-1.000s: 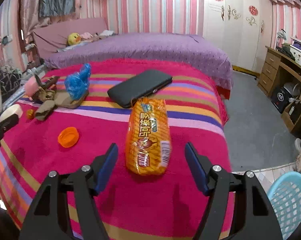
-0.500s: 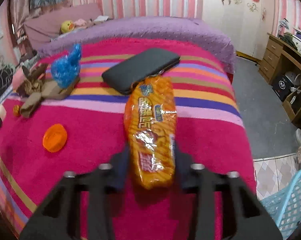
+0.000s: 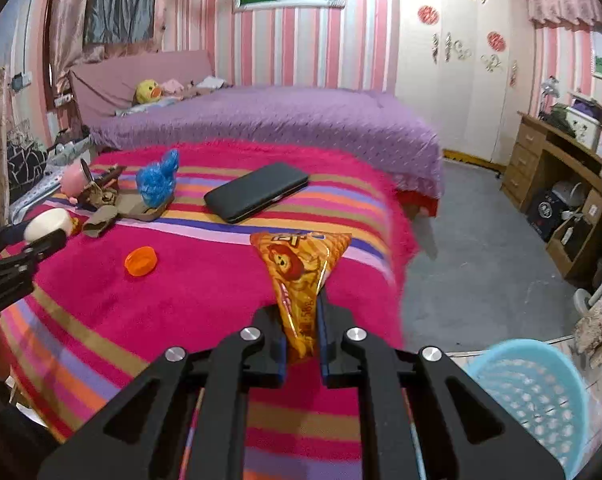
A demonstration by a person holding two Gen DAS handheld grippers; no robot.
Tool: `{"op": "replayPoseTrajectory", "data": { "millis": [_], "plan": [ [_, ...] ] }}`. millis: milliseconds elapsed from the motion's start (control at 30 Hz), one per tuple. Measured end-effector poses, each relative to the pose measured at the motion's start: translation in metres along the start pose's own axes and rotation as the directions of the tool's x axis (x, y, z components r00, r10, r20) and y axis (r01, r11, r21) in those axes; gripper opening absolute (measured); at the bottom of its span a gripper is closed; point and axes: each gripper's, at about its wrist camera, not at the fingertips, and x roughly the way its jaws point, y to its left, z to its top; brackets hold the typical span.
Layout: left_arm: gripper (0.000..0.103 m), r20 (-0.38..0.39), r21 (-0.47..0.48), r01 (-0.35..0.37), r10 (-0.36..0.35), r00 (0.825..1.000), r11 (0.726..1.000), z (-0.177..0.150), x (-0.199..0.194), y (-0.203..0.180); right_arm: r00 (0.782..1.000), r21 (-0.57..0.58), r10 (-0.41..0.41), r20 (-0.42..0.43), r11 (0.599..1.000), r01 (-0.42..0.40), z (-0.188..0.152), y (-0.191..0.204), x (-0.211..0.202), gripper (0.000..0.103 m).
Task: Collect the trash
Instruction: 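Carry the soap and snack bag over the light-blue basket and open both grippers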
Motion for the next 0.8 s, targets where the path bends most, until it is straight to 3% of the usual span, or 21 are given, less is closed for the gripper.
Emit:
{"op": "replayPoseTrajectory", "data": {
  "millis": [133,333,533,800],
  "plan": [
    [0.061,0.015,0.005,0.057,-0.057,0.998,0.998,0.006,-0.012,-0.038,0.998,0.014,-0.041,0.043,0.999,0.04,-0.012,-0.033,-0.042,0.011],
    [0.061,0.016,0.064,0.152,-0.154,0.988,0.986,0.006,-0.029,-0.11,0.989,0.081,-0.143,0.024,0.987,0.14,-0.049,-0.091,-0.08,0.011],
    [0.061,-0.014,0.106,0.259,-0.259,0.966,0.96,-0.003,-0.036,-0.185,0.968,0.136,-0.252,-0.006,0.958,0.251,-0.08,-0.148,-0.102,0.011],
    [0.061,-0.064,0.157,0.356,-0.35,0.935,0.921,-0.017,-0.03,-0.27,0.949,0.199,-0.309,-0.07,0.927,0.316,-0.114,-0.199,-0.103,0.011]
  ]
}}
